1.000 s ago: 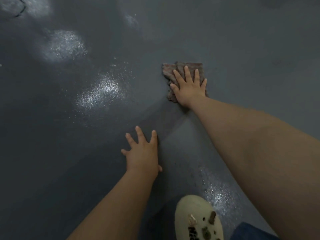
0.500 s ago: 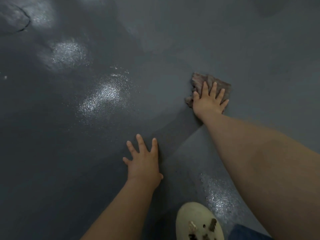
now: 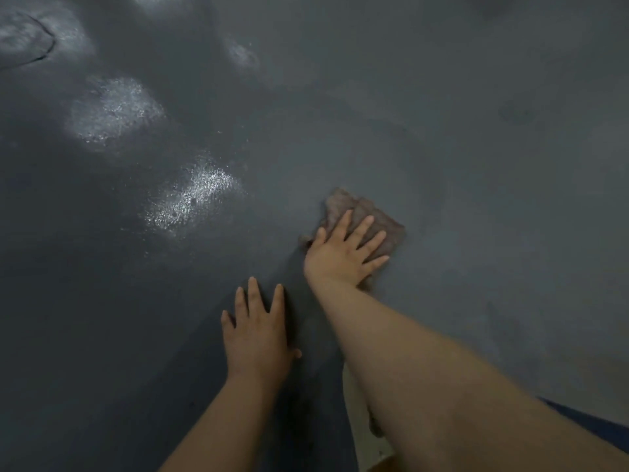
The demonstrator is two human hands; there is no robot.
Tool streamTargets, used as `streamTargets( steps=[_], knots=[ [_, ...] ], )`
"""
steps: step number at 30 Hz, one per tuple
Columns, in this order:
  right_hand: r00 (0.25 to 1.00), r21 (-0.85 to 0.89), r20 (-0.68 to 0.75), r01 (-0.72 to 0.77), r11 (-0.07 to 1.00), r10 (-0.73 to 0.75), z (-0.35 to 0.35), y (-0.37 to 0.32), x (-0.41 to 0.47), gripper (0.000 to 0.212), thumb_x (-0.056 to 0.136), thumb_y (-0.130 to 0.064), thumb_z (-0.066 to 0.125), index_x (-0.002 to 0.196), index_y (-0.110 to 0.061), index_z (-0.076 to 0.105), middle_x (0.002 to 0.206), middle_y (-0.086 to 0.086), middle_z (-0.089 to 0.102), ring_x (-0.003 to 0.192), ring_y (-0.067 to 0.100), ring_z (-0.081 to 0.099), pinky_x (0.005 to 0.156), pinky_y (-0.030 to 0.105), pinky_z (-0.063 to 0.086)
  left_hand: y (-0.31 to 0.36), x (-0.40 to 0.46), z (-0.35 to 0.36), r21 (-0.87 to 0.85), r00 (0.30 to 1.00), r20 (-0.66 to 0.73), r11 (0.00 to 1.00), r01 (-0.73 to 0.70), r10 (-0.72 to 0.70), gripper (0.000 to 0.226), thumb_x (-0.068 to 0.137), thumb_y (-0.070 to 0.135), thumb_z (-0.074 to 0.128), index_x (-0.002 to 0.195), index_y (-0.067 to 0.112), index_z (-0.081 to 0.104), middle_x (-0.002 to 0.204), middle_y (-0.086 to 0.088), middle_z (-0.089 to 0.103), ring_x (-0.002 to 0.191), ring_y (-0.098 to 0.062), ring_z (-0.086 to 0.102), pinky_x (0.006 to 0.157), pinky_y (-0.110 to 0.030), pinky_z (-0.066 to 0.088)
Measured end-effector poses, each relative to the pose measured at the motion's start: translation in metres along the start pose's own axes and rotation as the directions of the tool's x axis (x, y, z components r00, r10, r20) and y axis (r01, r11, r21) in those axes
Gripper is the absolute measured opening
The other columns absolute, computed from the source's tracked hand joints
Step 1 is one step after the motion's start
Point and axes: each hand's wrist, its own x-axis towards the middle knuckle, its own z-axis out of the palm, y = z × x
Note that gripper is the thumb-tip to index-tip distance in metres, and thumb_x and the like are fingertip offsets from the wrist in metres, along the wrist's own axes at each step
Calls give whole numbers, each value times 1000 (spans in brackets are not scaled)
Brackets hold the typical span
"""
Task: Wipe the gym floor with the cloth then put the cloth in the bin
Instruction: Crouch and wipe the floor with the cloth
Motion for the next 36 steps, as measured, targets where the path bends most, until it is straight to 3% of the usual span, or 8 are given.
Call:
streamTargets(
  steps=[5,9,14,21,26,31,33,36],
  knots=[
    [891,-152,145,450,880,-430,7,0,-27,59,100,-48,21,151,-33,-5,158,4,-18,142,36,-21,108,59,-17,3,-18,8,-2,999,24,1000,30,-30,104,83,50,64,150,25,-11,155,-17,-19,145,-35,-8,116,-49,13],
    [819,-217,184,573,790,-543,-13,23,14,57,99,-52,22,150,-37,2,159,-3,-11,145,30,-15,112,56,-10,10,-28,15,-12,997,46,998,65,-64,108,80,46,68,150,25,-12,154,-18,-21,144,-37,-6,114,-51,18],
    [987,-132,73,153,979,-144,-33,65,42,58,99,-52,21,151,-36,1,159,-1,-16,144,31,-17,113,59,-9,-1,-29,22,-87,996,53,993,80,-76,103,82,41,69,150,30,-9,155,-12,-20,144,-35,-6,113,-53,23],
    [954,102,62,-298,949,293,-20,47,5,60,99,-49,21,151,-31,-3,157,2,-21,142,35,-21,109,62,-11,-6,-29,26,-134,999,-3,990,52,-53,105,80,42,71,150,31,-5,156,-8,-20,144,-34,-5,111,-51,27],
    [994,-62,72,90,994,-85,13,25,-50,62,100,-48,23,151,-30,-7,157,6,-22,141,38,-22,106,63,-14,-9,-30,29,-146,998,-39,989,38,-44,107,77,45,72,151,23,-2,157,-8,-15,145,-31,-2,111,-49,28],
    [856,-241,146,516,822,-495,2,40,-23,58,99,-50,21,150,-36,-1,159,0,-13,144,33,-16,110,59,-11,-23,-39,39,-159,998,-65,987,-24,14,99,83,42,67,151,19,-2,156,-12,-18,146,-28,-7,118,-39,14],
    [828,-273,175,560,782,-532,-12,45,5,57,99,-51,21,150,-38,1,159,-3,-12,145,30,-14,111,58,-9,-33,-43,42,-164,997,-71,985,-49,38,97,84,41,67,151,21,0,156,-10,-19,146,-26,-6,117,-34,13],
    [922,-239,119,386,891,-368,-20,48,23,56,99,-51,21,150,-37,2,159,-2,-13,145,31,-16,112,59,-8,-51,-50,46,-144,996,-88,989,-42,30,96,83,45,66,151,23,2,157,-8,-16,146,-25,-3,116,-34,16]
  ],
)
